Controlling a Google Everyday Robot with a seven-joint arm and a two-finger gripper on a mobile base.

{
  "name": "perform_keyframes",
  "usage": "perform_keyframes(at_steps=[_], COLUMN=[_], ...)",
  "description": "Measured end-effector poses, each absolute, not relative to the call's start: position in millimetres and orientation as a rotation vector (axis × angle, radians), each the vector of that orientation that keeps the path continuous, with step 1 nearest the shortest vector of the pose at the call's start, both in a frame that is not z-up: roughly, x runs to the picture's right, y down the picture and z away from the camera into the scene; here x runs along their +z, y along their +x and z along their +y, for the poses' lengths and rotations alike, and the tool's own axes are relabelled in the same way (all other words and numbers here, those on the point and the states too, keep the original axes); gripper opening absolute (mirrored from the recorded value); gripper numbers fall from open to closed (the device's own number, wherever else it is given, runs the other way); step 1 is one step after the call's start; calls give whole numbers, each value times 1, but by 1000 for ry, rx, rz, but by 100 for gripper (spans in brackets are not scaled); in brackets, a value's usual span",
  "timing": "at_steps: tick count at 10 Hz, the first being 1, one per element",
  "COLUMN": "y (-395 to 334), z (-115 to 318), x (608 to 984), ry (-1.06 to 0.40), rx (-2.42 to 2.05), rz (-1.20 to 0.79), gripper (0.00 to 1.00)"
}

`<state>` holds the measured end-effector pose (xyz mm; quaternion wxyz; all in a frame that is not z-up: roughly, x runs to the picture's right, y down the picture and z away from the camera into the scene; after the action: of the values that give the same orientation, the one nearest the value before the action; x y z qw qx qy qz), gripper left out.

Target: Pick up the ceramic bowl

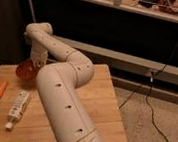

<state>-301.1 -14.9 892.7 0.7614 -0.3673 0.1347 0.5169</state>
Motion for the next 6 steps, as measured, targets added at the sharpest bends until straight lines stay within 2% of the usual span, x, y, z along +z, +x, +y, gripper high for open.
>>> perform_keyframes(at_steps=[6], y=[-299], z=[-53], x=[822], ry=[-770], rx=[1109], rz=[182], gripper=[0])
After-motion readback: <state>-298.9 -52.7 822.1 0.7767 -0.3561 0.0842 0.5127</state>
